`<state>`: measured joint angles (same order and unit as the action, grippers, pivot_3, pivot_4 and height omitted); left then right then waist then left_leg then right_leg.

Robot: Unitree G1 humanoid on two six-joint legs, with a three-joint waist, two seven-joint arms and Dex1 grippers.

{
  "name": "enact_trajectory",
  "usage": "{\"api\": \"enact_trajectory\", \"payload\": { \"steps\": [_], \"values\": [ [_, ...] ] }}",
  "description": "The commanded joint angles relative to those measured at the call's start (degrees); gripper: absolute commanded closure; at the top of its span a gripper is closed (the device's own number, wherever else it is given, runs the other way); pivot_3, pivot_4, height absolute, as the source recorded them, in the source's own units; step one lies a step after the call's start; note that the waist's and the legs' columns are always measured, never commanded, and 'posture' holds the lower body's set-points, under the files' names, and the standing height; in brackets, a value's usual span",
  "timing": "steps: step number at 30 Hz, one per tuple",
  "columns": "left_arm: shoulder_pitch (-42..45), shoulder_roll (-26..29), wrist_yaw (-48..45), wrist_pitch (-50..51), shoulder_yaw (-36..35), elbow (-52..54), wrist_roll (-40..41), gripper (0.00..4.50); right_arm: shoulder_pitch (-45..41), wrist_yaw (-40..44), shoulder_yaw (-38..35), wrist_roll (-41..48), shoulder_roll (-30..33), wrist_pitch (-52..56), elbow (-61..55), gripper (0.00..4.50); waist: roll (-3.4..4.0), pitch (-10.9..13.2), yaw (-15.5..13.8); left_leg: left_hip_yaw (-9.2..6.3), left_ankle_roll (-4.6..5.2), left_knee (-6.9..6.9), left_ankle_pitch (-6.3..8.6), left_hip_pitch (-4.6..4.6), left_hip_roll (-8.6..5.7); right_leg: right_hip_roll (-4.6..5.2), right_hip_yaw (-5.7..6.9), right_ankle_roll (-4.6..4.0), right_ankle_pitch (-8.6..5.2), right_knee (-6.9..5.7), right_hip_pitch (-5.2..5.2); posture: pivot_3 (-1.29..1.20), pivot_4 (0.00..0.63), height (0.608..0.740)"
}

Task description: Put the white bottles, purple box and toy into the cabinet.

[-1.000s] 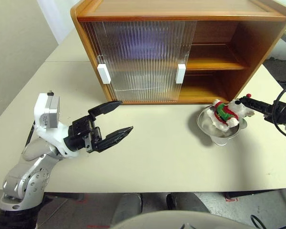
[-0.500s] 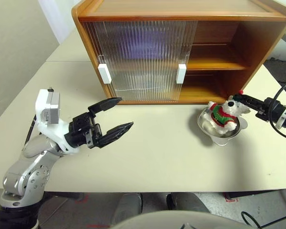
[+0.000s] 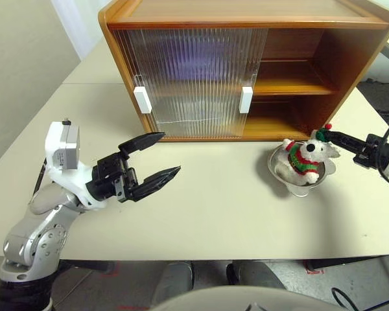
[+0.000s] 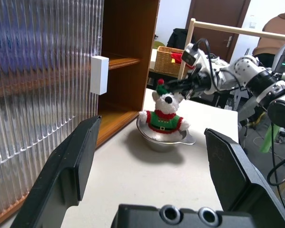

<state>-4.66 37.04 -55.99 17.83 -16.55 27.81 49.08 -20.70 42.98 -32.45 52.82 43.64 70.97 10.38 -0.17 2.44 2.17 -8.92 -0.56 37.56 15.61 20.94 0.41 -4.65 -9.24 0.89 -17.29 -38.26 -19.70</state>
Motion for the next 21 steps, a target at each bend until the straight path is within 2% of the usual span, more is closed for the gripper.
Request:
{"api": "enact_trajectory", "payload": {
  "steps": [1,11,17,21],
  "values": [
    [-0.72,-0.21,-1.14,-1.09,-0.21,-1.35,-1.21,0.0,-2.58,0.42,-3.16,6.26,0.38,5.23,-1.68,4.46,0.02,0.0,0.02,0.0,0.0,0.02,0.0,0.0,0.0,-0.13,-0.01,0.0,0.0,0.0,0.0,-0.07,0.054,0.74],
    [-1.26,-0.52,-2.85,-2.53,-0.12,-2.84,-1.97,0.0,-10.63,-8.94,-12.62,16.95,-3.93,7.81,2.04,4.46,0.04,0.0,0.22,-0.1,0.04,0.13,0.03,0.02,0.12,-0.23,-0.04,-0.08,0.05,-0.02,-0.01,-0.07,0.054,0.74],
    [-0.76,-0.17,-3.08,-2.26,-0.4,-3.15,-1.82,0.0,-17.53,-20.55,-19.12,22.94,-10.22,-1.54,4.82,4.46,0.07,-0.03,0.49,-0.16,0.17,0.12,0.11,0.03,0.2,-0.21,-0.04,-0.28,0.18,-0.02,-0.08,-0.07,0.052,0.74],
    [-0.67,0.09,-3.77,-2.5,-0.84,-3.83,-1.92,0.0,-19.12,-26.72,-19.68,24.22,-15.03,-9.28,3.63,4.46,0.11,-0.05,0.6,-0.26,0.35,0.07,0.22,0.04,0.24,-0.23,-0.02,-0.53,0.3,-0.02,-0.12,-0.07,0.049,0.74]
  ]
}}
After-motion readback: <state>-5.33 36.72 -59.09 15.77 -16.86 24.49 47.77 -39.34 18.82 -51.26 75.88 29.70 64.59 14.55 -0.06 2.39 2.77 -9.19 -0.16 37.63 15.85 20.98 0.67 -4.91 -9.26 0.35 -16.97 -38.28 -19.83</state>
